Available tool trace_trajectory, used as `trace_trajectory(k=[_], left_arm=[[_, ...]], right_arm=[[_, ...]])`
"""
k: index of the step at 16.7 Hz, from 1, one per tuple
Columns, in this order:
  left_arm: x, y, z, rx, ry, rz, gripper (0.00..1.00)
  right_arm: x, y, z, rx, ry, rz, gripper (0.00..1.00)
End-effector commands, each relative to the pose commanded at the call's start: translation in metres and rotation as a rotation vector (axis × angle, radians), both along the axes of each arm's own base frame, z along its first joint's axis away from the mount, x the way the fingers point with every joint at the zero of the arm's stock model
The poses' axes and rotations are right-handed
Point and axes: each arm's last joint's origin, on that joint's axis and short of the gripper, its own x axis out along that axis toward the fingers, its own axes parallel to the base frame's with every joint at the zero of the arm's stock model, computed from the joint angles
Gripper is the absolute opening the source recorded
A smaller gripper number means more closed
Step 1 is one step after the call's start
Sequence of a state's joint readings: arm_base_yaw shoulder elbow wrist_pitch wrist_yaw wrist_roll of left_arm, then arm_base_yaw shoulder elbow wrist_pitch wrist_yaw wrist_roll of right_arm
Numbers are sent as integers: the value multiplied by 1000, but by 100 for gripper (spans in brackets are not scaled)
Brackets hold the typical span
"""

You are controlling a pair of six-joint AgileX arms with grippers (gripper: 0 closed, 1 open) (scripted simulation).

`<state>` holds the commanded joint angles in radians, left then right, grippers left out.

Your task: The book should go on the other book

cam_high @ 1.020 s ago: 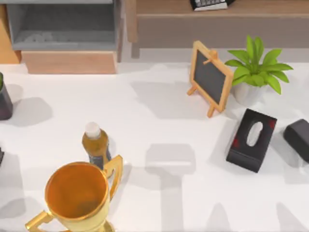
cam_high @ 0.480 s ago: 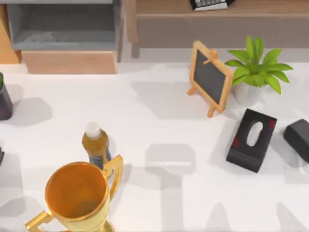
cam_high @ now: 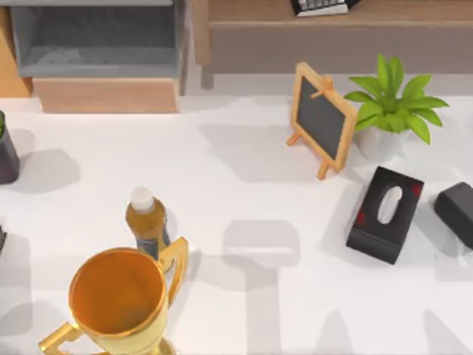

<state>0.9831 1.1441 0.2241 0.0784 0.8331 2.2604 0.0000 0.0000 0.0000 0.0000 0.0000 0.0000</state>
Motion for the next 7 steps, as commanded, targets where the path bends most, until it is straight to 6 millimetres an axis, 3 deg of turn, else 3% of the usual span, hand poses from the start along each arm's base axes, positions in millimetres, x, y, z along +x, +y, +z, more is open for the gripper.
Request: trace_trajectory(k=[2, 7], left_arm=[[0, 0, 0, 0, 0, 0, 100], [0, 0, 0, 0, 0, 0, 100]], right_arm=[[0, 0, 0, 0, 0, 0, 100], [0, 0, 0, 0, 0, 0, 100]])
